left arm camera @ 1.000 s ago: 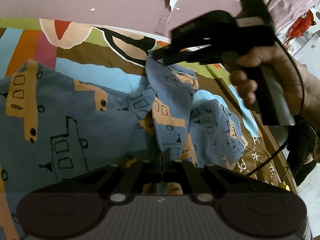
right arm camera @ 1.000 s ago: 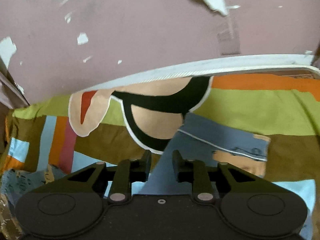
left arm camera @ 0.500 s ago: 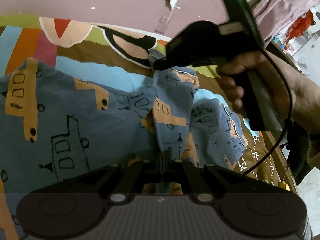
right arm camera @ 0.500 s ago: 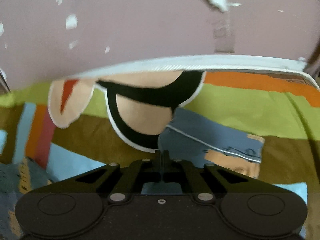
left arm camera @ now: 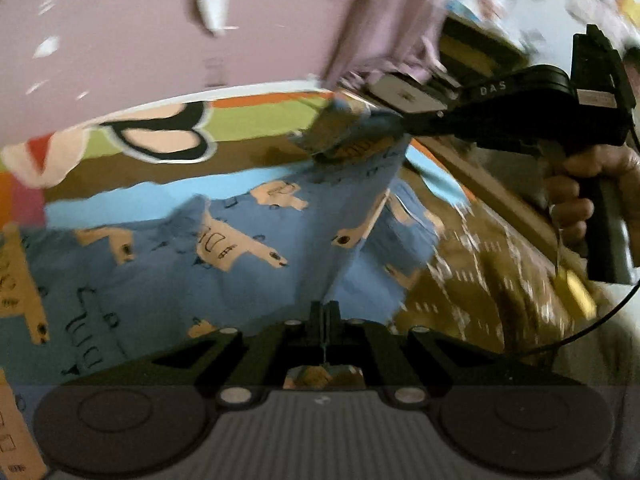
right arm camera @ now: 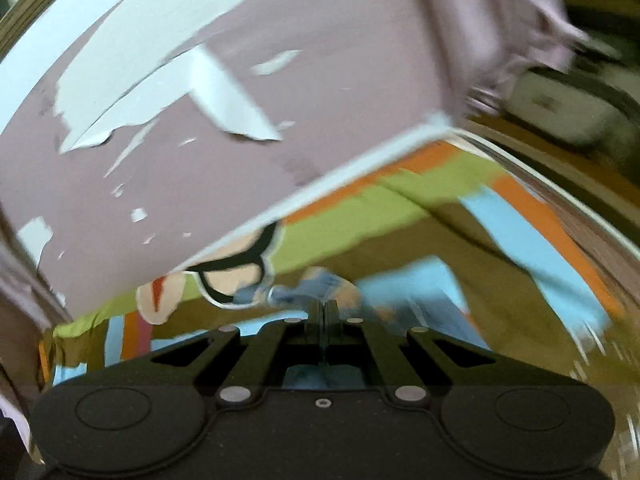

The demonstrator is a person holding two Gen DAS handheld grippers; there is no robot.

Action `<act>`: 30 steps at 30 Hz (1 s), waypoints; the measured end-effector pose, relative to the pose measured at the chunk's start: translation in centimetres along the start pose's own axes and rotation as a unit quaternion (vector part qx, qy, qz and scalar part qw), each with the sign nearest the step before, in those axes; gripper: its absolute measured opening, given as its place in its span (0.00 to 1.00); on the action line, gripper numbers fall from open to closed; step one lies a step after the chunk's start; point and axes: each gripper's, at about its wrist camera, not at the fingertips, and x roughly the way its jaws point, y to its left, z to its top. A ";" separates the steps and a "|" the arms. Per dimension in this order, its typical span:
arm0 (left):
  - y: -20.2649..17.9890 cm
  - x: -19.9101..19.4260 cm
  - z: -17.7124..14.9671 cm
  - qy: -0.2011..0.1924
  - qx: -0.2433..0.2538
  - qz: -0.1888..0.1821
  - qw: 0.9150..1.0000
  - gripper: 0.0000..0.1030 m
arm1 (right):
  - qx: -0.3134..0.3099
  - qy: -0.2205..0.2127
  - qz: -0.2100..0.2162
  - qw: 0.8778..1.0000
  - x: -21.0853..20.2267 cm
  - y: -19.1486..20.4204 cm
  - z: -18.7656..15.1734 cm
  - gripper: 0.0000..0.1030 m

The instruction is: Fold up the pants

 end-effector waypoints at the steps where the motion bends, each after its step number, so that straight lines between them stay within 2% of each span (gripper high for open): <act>1: -0.6 0.2 -0.2 0.008 0.019 0.001 1.000 0.00 | 0.017 0.003 -0.008 1.000 -0.6 -1.2 -1.0 0.00; 4: -1.7 1.4 -0.9 0.034 0.052 0.005 0.998 0.00 | 0.064 0.021 -0.023 0.997 -0.7 -3.9 -3.8 0.00; 8: -1.3 2.4 -1.4 0.061 0.046 -0.005 0.997 0.00 | 0.072 0.042 -0.036 0.996 0.0 -5.1 -6.7 0.00; 10: -0.7 2.6 -1.4 0.069 0.027 -0.020 0.997 0.01 | 0.050 0.046 -0.052 0.996 0.0 -4.9 -7.5 0.11; 11: -0.4 2.5 -1.3 0.073 0.017 -0.029 0.997 0.04 | 0.035 0.046 -0.059 0.997 -0.1 -4.8 -7.9 0.19; 13: 0.1 2.4 -1.3 0.080 0.006 -0.042 0.996 0.14 | -0.002 0.040 -0.077 0.996 -0.4 -4.5 -8.5 0.27; 15: 0.3 2.3 -0.9 0.086 0.003 -0.053 0.995 0.36 | -0.022 0.031 -0.094 0.995 -0.5 -4.2 -8.9 0.43; 16: 0.3 2.1 -0.8 0.087 0.006 -0.057 0.995 0.42 | -0.028 0.024 -0.096 0.995 -0.6 -4.1 -8.9 0.48; 18: 0.0 2.0 0.0 0.087 0.016 -0.061 0.994 0.61 | -0.054 0.004 -0.105 0.993 -0.9 -3.4 -8.9 0.65; 20: -0.2 1.6 1.2 0.079 0.022 -0.063 0.995 0.67 | -0.096 -0.014 -0.114 0.989 -1.0 -2.2 -9.1 0.73; 23: -0.1 1.6 3.6 0.060 0.011 -0.056 0.997 0.82 | -0.159 -0.024 -0.111 0.981 -0.9 -0.6 -9.6 0.82; 26: 0.4 2.6 6.5 0.041 -0.005 -0.043 0.998 0.87 | -0.225 -0.037 -0.116 0.967 -0.2 0.9 -10.3 0.87; 30: 1.2 5.7 9.8 0.030 -0.022 -0.023 0.999 0.89 | -0.317 -0.052 -0.124 0.939 1.2 2.8 -11.6 0.94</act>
